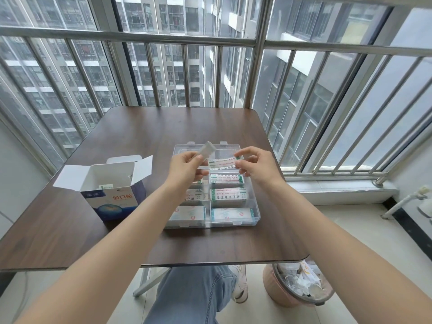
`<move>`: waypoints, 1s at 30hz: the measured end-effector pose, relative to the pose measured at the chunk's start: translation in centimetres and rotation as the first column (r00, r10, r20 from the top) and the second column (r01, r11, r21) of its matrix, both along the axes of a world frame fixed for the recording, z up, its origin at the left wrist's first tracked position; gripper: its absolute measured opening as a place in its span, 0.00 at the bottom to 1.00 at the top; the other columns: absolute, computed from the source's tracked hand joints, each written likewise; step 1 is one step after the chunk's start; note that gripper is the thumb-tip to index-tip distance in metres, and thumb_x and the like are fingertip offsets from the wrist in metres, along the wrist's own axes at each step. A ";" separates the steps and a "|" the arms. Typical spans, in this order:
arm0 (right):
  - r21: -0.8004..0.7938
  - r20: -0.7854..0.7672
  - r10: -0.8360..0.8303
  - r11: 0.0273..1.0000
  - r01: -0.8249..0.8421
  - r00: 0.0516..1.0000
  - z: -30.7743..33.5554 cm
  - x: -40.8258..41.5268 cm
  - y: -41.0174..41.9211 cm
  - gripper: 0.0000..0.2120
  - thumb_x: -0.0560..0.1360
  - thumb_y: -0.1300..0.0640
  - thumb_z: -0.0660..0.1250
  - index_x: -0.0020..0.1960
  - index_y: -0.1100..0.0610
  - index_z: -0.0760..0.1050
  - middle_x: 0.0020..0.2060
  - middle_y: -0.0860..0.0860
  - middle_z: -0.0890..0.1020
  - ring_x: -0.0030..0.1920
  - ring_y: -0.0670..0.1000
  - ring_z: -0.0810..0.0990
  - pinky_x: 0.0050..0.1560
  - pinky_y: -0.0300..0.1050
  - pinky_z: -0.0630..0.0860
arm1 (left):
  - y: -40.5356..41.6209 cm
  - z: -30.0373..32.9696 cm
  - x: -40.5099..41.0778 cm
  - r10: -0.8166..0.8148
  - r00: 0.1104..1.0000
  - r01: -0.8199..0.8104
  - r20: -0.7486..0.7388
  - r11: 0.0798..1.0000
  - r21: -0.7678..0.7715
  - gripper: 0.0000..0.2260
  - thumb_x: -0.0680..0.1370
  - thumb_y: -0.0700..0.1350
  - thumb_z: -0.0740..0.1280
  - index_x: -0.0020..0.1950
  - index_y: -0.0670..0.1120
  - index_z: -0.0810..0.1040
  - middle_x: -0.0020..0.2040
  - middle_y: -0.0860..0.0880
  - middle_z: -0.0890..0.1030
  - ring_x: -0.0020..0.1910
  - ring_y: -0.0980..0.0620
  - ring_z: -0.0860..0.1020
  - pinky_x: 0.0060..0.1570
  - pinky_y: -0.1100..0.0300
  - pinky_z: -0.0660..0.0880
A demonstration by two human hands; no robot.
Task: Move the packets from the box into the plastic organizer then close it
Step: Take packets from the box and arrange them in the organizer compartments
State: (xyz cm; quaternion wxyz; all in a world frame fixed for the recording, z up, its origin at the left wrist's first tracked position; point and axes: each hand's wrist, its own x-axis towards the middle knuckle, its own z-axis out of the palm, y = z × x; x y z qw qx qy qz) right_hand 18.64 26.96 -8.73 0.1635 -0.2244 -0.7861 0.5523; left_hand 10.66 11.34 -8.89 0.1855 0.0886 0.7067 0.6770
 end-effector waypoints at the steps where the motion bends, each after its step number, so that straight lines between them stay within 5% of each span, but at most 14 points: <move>1: 0.022 0.015 -0.013 1.000 0.013 1.000 -0.2 0.1 0.2 0.05 0.72 0.66 0.69 0.45 0.57 0.78 0.34 0.53 0.81 0.31 0.47 0.77 0.36 0.38 0.74 | -0.1 0.0 -0.2 0.016 1.000 -0.016 0.000 1.000 -0.005 0.08 0.81 0.40 0.61 0.56 0.40 0.77 0.41 0.49 0.80 0.24 0.61 0.75 0.29 0.70 0.74; 9: 0.377 0.189 -0.032 0.925 -0.042 0.981 -1.0 0.5 0.1 0.03 0.71 0.60 0.70 0.44 0.55 0.78 0.37 0.51 0.79 0.41 0.50 0.78 0.42 0.39 0.69 | 0.2 0.1 -0.1 0.063 0.997 -0.064 0.051 0.998 0.003 0.11 0.82 0.45 0.56 0.58 0.43 0.76 0.43 0.47 0.81 0.30 0.56 0.73 0.33 0.67 0.72; 21: 0.573 0.269 -0.034 0.809 -0.132 0.963 -1.4 -0.2 -0.6 0.05 0.72 0.57 0.71 0.44 0.58 0.78 0.45 0.53 0.79 0.44 0.50 0.75 0.43 0.41 0.70 | 0.0 0.0 0.3 -0.079 0.993 0.070 -0.085 0.992 -0.101 0.11 0.76 0.34 0.65 0.54 0.45 0.81 0.46 0.49 0.81 0.42 0.56 0.76 0.42 0.66 0.72; 27: 0.588 0.278 -0.028 0.795 -0.147 0.960 -1.4 -0.4 -0.4 0.07 0.72 0.57 0.71 0.48 0.58 0.79 0.50 0.54 0.73 0.50 0.51 0.75 0.48 0.40 0.69 | -0.2 -0.1 0.2 -0.086 0.990 0.077 -0.110 0.994 -0.081 0.08 0.75 0.36 0.68 0.51 0.47 0.80 0.46 0.48 0.82 0.43 0.55 0.78 0.46 0.64 0.74; 30: 0.408 0.133 0.037 0.908 -0.089 0.990 -0.1 -0.1 -0.2 0.08 0.74 0.55 0.69 0.51 0.57 0.79 0.46 0.51 0.79 0.44 0.46 0.77 0.44 0.35 0.71 | -0.1 0.0 0.3 -0.137 0.979 0.122 -0.152 0.987 -0.103 0.07 0.74 0.37 0.70 0.47 0.49 0.80 0.45 0.50 0.82 0.44 0.55 0.78 0.47 0.63 0.74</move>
